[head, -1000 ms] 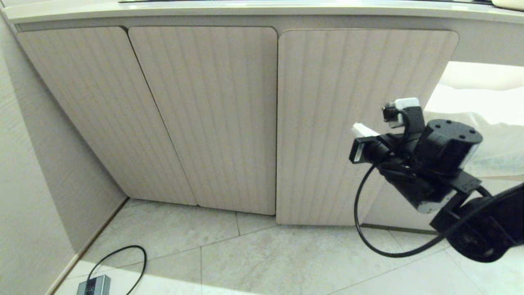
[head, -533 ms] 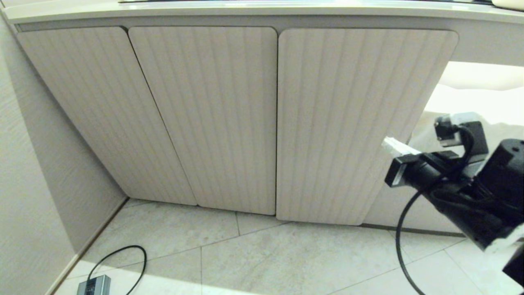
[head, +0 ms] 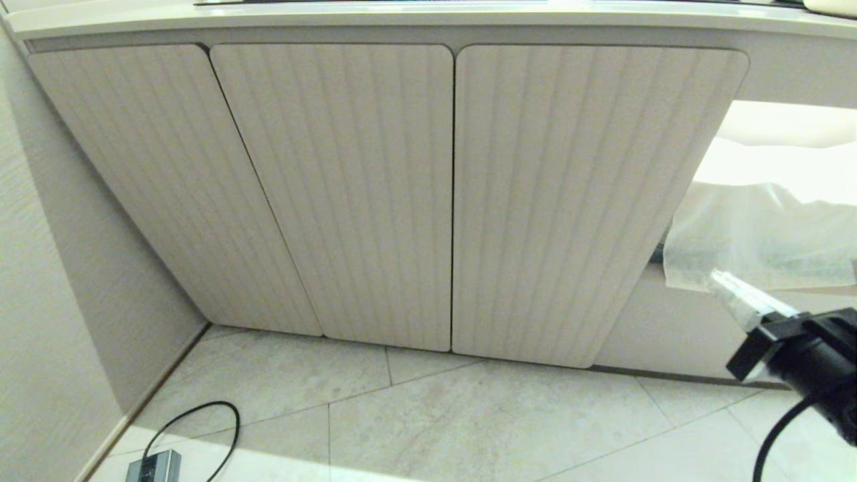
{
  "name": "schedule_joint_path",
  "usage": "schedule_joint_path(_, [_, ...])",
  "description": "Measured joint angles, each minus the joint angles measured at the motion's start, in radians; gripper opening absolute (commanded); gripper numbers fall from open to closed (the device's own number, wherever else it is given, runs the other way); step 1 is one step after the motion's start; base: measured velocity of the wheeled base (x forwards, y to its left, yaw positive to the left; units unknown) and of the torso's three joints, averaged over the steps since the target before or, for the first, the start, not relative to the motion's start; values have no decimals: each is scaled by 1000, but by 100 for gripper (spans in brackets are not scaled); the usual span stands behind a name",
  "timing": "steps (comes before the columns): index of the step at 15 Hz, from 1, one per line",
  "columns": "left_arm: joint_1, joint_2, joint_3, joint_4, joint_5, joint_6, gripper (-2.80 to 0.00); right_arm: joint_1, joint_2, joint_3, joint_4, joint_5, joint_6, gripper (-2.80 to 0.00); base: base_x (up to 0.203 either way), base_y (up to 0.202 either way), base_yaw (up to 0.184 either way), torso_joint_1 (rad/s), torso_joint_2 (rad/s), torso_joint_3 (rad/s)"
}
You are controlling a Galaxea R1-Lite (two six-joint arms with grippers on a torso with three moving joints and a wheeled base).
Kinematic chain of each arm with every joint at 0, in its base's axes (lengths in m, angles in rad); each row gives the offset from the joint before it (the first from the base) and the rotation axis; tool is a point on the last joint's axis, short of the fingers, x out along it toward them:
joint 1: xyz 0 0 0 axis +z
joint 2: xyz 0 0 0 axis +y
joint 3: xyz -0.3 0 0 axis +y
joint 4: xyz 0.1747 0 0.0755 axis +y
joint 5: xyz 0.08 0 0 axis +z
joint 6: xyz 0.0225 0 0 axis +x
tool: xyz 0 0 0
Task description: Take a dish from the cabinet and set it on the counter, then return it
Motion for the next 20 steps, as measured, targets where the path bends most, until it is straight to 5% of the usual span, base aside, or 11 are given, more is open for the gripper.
schedule_joint_path(10, [0, 0, 0, 0, -1, 0, -280, -10, -259, 166, 191, 0, 0, -280, 0, 0, 0, 0, 0, 0])
schedule_joint_path(15, [0, 0, 0, 0, 0, 0, -280, -54, -380, 167, 420, 0, 0, -280, 0, 0, 0, 0, 0, 0])
schedule_joint_path(20, [0, 0, 0, 0, 0, 0, -280, -192, -545, 167, 731, 6, -8, -280, 0, 0, 0, 0, 0, 0])
